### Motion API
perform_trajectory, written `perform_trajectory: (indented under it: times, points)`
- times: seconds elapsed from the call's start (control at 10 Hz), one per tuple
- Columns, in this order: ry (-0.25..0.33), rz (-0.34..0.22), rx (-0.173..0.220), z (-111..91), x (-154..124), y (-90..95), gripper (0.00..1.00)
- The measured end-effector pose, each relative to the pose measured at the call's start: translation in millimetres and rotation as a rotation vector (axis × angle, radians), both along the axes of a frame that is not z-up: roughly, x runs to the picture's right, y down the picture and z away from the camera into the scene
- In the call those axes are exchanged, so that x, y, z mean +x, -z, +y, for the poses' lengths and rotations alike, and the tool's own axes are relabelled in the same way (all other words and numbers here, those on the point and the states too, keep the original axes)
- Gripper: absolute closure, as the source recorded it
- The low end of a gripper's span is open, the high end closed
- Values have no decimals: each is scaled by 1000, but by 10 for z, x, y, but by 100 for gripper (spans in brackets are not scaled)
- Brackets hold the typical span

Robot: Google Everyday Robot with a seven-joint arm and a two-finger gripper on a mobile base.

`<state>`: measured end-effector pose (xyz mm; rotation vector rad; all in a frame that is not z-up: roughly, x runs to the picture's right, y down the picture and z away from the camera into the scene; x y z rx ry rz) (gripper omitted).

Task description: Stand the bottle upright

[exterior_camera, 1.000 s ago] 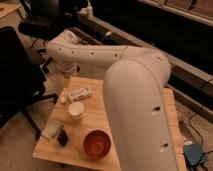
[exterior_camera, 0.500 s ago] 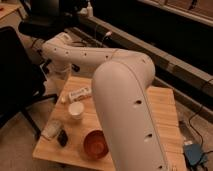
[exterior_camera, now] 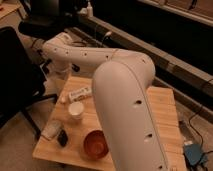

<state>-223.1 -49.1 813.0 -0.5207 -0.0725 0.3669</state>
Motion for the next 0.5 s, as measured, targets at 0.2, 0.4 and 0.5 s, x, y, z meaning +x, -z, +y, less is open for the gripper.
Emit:
perform_trajectory:
  times: [0.2,0.4,0.5]
  points:
    - [45,-44,34,-36,-50,-19,35]
    - [154,-135,87,-49,-191,-63,35]
    - [255,-207,118,-37,-285,-134,35]
